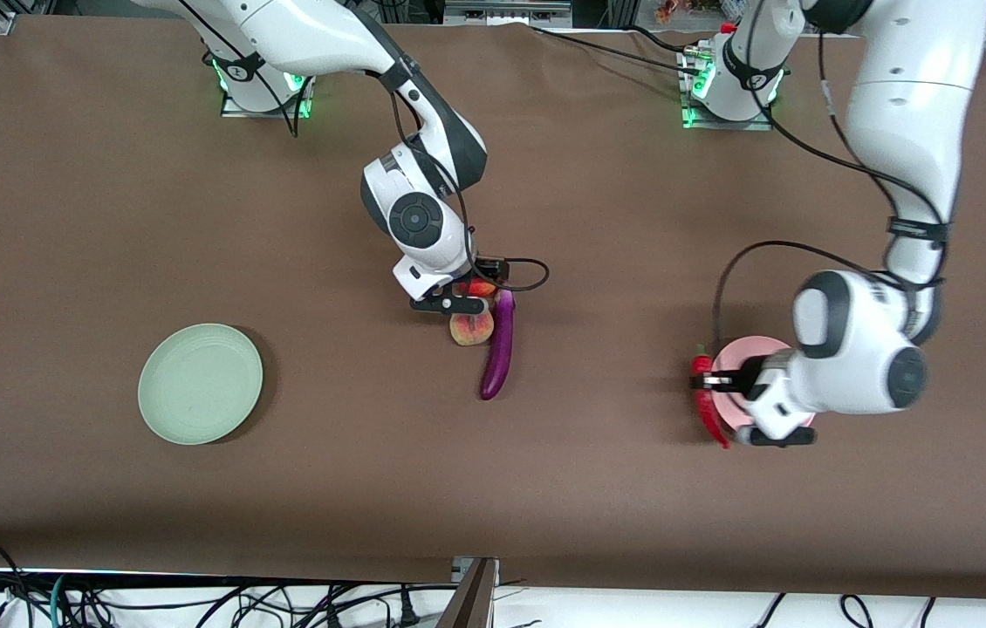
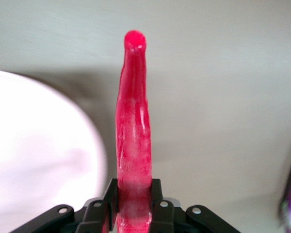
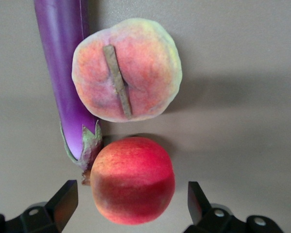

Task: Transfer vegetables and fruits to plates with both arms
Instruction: 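Lower the chili onto the pink plate while the right gripper lifts the apple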

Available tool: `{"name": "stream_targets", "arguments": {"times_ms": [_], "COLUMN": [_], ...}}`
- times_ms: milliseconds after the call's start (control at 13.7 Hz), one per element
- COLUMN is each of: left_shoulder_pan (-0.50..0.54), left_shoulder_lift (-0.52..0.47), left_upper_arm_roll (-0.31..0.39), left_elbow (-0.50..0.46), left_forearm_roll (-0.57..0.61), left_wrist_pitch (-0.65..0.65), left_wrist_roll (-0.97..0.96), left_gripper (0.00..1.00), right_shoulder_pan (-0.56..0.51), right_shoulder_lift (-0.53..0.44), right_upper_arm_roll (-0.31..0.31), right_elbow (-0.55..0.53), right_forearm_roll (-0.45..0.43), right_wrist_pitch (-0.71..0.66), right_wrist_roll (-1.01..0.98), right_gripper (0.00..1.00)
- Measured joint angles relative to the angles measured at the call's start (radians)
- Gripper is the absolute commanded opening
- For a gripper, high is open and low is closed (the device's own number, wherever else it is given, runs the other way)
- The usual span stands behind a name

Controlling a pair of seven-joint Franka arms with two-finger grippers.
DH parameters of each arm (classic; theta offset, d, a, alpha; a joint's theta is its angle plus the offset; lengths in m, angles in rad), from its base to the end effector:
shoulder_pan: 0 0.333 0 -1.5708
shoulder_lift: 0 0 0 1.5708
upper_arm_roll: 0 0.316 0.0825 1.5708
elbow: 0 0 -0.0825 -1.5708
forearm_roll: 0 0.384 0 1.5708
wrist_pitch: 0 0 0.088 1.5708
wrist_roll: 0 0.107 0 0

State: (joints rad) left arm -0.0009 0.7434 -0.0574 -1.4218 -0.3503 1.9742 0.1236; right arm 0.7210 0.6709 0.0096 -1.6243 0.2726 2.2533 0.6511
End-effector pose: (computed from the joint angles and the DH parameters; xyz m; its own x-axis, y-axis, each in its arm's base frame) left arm 0.7055 -0.0558 0.2460 0.9845 -0.0313 -0.1727 0.0306 -0.9382 0.3446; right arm 0.5076 0.4637 0.2268 0.9810 -0.0866 -0.1737 -0.1098 -0.9856 -0.1284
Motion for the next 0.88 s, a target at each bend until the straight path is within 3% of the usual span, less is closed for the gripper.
{"name": "stream_targets", "arguments": {"times_ms": [146,219,292,438,511,584,657,729,875], "left_shoulder_pan": [0.034,0.036,0.035,0.034,0.037,0.041,0.046,0.05,0.053], "left_shoulder_lift": [0.006,0.012,0.019,0.036,0.045,0.052,0.057,0.06,0.062], "left_upper_arm_roll": [0.004,0.005,0.004,0.004,0.006,0.006,0.007,0.006,0.006], "left_elbow": [-0.003,-0.006,-0.011,-0.014,-0.015,-0.015,-0.015,-0.015,-0.015], "left_forearm_roll": [0.007,0.028,0.054,0.085,0.09,0.092,0.092,0.092,0.092], "left_wrist_pitch": [-0.017,-0.017,-0.017,-0.017,-0.017,-0.017,-0.017,-0.017,-0.017], "left_wrist_roll": [0.06,0.064,0.064,0.065,0.065,0.074,0.089,0.101,0.107], "left_gripper": [0.02,0.08,0.2,0.24,0.33,0.78,1.0,1.0,1.0], "right_shoulder_pan": [0.007,0.012,0.015,0.019,0.021,0.022,0.024,0.025,0.026], "right_shoulder_lift": [0.005,0.008,0.011,0.023,0.027,0.031,0.035,0.038,0.038], "right_upper_arm_roll": [0.0,0.0,0.0,0.0,0.0,0.0,0.0,0.0,0.0], "right_elbow": [0.0,0.0,0.0,0.0,-0.001,-0.001,-0.001,-0.001,0.0], "right_forearm_roll": [0.0,0.0,0.0,0.0,0.0,0.0,0.0,0.0,0.0], "right_wrist_pitch": [0.013,0.019,0.025,0.033,0.035,0.036,0.037,0.041,0.047], "right_wrist_roll": [0.017,0.02,0.022,0.023,0.023,0.023,0.023,0.023,0.023], "right_gripper": [1.0,1.0,1.0,1.0,1.0,0.97,0.77,0.49,0.23]}}
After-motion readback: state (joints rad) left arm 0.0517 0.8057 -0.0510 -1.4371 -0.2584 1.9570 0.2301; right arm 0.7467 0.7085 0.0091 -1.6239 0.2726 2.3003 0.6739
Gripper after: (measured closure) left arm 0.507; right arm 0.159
